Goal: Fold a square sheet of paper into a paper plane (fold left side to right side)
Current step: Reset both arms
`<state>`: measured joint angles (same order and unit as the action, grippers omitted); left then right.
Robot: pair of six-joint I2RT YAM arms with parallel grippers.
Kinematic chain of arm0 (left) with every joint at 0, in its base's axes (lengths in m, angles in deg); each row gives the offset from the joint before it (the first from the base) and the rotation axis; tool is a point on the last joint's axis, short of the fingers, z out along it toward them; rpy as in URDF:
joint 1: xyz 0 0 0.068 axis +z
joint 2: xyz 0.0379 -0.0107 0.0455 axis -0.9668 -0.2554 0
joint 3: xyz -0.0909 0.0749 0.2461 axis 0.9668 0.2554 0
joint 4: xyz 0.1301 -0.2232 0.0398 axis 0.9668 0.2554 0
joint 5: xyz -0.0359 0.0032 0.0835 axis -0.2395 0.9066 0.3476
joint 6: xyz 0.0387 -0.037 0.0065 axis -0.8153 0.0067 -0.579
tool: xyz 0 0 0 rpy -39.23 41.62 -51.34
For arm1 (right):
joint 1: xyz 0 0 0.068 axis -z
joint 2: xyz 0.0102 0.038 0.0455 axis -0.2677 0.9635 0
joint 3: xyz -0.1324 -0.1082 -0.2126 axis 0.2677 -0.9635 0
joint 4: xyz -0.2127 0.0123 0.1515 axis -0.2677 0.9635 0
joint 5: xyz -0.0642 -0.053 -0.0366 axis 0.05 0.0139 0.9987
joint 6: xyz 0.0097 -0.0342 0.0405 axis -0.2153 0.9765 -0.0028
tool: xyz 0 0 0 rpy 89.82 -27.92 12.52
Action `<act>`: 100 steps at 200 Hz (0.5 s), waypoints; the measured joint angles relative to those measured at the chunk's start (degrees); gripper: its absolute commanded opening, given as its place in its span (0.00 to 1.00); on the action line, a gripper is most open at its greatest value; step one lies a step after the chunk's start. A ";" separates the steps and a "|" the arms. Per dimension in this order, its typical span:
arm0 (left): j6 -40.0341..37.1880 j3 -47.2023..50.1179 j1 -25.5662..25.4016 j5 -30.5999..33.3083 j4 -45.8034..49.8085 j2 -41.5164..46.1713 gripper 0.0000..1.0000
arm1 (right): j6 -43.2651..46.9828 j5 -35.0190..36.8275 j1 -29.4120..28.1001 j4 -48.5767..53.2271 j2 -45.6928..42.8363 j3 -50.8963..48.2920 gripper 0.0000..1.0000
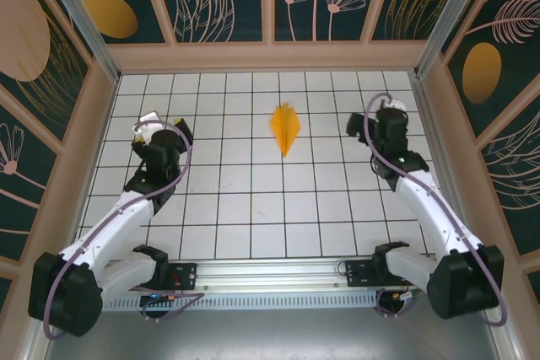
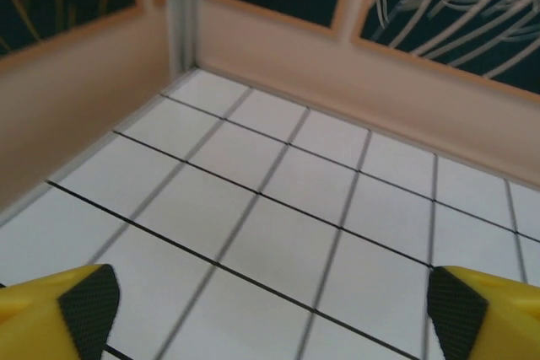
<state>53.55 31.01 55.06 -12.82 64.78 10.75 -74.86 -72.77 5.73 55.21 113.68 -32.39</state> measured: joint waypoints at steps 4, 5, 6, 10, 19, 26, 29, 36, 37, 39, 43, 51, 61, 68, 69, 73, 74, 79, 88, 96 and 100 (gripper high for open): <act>-0.24 1.07 0.11 0.96 -1.16 0.50 0.99 | 0.00 0.07 1.09 -1.25 -0.81 -1.57 0.99; -0.33 1.25 0.13 1.11 -1.33 0.59 0.98 | 0.02 0.11 1.51 -1.66 -1.11 -2.19 0.99; -0.63 1.62 0.22 1.42 -1.68 0.76 0.99 | 0.07 0.20 1.73 -1.95 -1.27 -2.54 0.99; -1.05 2.54 0.37 2.21 -2.64 1.07 0.99 | 0.09 0.52 2.99 -3.76 -2.16 -4.63 0.99; -1.90 4.52 0.70 3.96 -4.74 1.51 0.99 | 0.52 1.25 4.94 -7.19 -3.58 -8.83 0.99; -2.71 5.99 1.01 5.35 -6.43 1.57 0.99 | 1.31 2.05 6.10 -10.25 -4.31 -12.41 0.99; -3.10 6.58 1.18 5.81 -7.13 1.57 0.98 | 1.86 2.43 6.47 -11.76 -4.52 -13.90 0.99; -3.74 7.96 1.60 6.99 -8.76 1.57 0.98 | 3.06 3.02 7.04 -15.37 -4.66 -17.44 0.99; -3.78 8.11 1.64 7.10 -8.90 1.57 0.99 | 3.19 3.08 7.08 -15.74 -4.68 -17.79 0.99; -4.02 8.50 1.81 7.52 -9.46 1.57 0.98 | 3.48 3.23 7.17 -16.57 -4.63 -18.75 0.99; -4.42 9.29 2.12 8.13 -10.47 1.57 0.99 | 4.20 3.52 7.45 -18.64 -4.55 -20.70 0.99; -5.09 10.69 2.86 9.25 -12.13 1.49 0.98 | 5.44 3.65 7.98 -22.10 -4.15 -23.96 0.99; -5.81 12.24 4.04 10.16 -14.43 1.27 0.99 | 6.67 3.52 8.92 -26.29 -2.75 -26.93 0.99; -6.10 13.20 4.85 10.78 -15.89 1.05 0.99 | 7.39 3.23 9.49 -29.18 -1.40 -28.15 0.99; -6.08 13.29 4.92 10.82 -16.04 1.03 0.98 | 7.56 3.13 9.57 -29.88 -1.09 -28.37 0.99; -6.25 13.86 5.38 11.13 -16.94 0.83 0.98 | 7.98 2.86 9.79 -31.56 -0.26 -28.83 0.99; -6.27 13.97 5.46 11.15 -17.16 0.81 0.99 | 8.13 2.71 9.86 -32.30 0.13 -29.00 0.99; -6.32 14.67 6.08 11.37 -18.34 0.55 0.99 | 8.61 2.29 10.12 -34.77 1.40 -29.46 0.99; -6.58 16.22 7.08 11.45 -21.16 -0.02 0.99 | 9.57 1.46 10.25 -39.26 3.89 -29.92 0.99; -6.71 17.84 7.96 11.32 -23.91 -0.57 0.99 | 10.47 0.39 10.25 -43.60 6.29 -30.14 0.99; -6.78 18.45 8.26 11.26 -24.83 -0.83 0.99 | 10.84 -0.07 10.25 -45.35 7.37 -30.18 0.99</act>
<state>46.77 49.45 63.33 -1.56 39.95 9.91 -64.01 -72.84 15.98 9.85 121.04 -62.58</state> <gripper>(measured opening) 0.985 0.988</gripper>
